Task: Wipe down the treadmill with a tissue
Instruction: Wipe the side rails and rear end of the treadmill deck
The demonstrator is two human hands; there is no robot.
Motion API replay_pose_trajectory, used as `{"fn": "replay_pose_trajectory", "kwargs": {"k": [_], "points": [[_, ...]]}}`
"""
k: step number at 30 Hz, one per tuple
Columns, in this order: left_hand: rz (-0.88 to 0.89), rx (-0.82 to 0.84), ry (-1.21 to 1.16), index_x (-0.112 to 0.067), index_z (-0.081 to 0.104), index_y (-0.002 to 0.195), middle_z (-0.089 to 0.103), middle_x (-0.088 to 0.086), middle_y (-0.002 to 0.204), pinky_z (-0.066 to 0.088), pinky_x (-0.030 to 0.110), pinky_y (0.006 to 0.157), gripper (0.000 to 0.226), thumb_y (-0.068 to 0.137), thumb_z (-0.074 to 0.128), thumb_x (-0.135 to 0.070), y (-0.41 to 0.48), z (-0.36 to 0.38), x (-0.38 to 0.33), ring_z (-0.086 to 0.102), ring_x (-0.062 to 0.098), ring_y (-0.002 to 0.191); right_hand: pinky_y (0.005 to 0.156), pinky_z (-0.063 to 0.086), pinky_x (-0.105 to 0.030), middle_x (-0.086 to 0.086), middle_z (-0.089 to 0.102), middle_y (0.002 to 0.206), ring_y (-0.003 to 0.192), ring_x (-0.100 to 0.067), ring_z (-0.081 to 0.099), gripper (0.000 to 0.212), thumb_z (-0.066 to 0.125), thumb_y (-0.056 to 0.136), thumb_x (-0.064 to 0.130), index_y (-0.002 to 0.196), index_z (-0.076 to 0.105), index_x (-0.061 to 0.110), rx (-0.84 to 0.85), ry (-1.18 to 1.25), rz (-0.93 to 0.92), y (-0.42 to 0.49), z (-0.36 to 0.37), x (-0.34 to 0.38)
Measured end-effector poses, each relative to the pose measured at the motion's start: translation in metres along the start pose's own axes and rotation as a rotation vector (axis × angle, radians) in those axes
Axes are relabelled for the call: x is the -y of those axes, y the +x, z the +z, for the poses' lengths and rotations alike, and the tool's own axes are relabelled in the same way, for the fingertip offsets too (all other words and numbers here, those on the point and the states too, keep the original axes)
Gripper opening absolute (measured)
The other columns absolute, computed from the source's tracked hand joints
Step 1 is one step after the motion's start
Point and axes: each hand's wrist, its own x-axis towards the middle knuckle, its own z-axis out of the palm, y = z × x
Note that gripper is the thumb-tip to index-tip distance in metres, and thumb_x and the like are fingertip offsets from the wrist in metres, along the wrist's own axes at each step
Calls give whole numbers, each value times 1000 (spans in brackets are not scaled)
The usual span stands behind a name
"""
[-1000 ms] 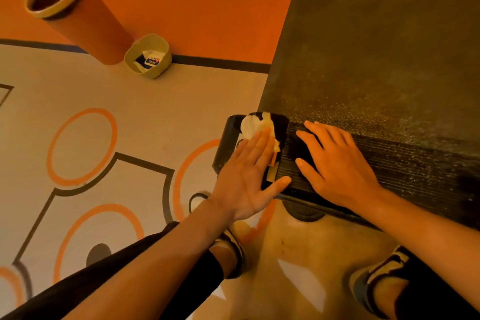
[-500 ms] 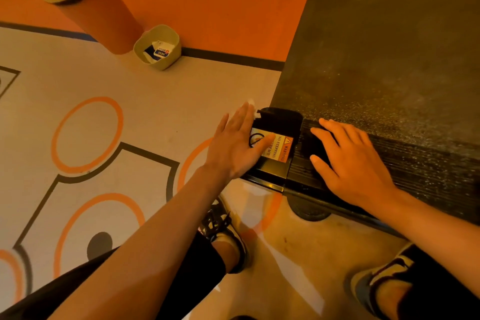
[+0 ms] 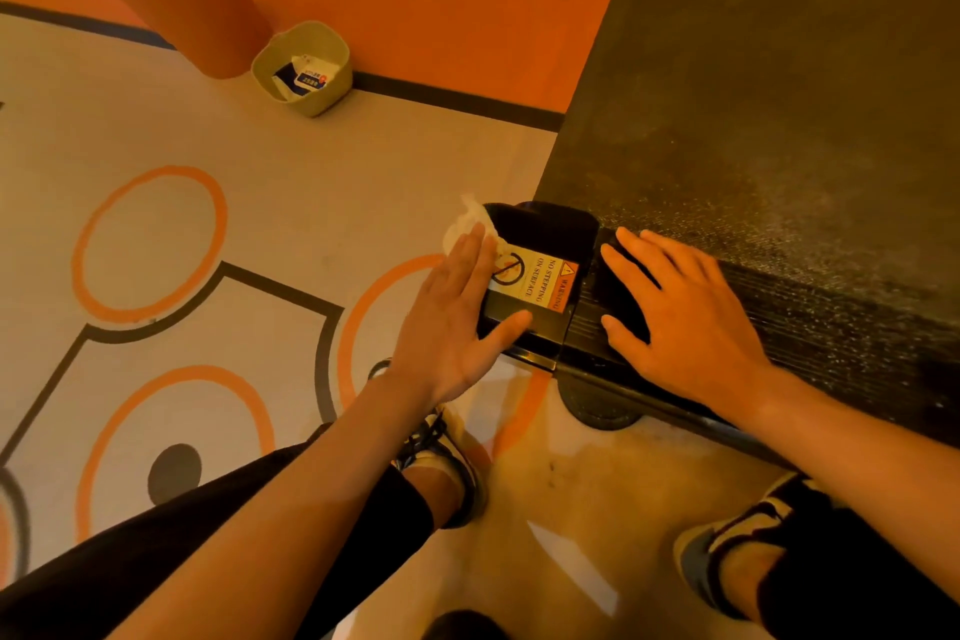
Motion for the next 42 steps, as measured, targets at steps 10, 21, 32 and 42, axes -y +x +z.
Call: {"fn": "replay_pose_trajectory", "kwargs": {"k": [10,21,32,42], "points": [[-1,-60,-96,-18,6,167,-3,0,174,-2,27,128,102,91,14,-86,-2,7,4,-6,10,159,117,33,-55,-10,39,163,149,-34,35,74,33,97,57,156,44,14,19,11,25,2,2,0],[-23,-68,-175,-22,7,167,9,2,174,17,47,128,100,91,15,-87,3,6,20,16,22,159,114,35,-56,-10,38,163,147,-35,36,73,33,97,55,156,43,14,6,-8,27,2,4,-1],[-196,-220,-308,-20,10,167,9,2,174,12,43,130,104,89,15,-89,-26,26,-8,6,18,160,112,33,-54,-11,39,162,145,-35,37,70,39,98,51,155,44,11,-33,-1,-2,1,7,-5],[-247,-115,-193,-18,3,167,-1,3,174,-3,37,130,113,82,14,-91,-7,10,-18,-5,15,159,112,33,-54,-11,41,161,144,-35,39,69,40,97,50,154,45,11,-51,10,-3,0,5,-3]]}}
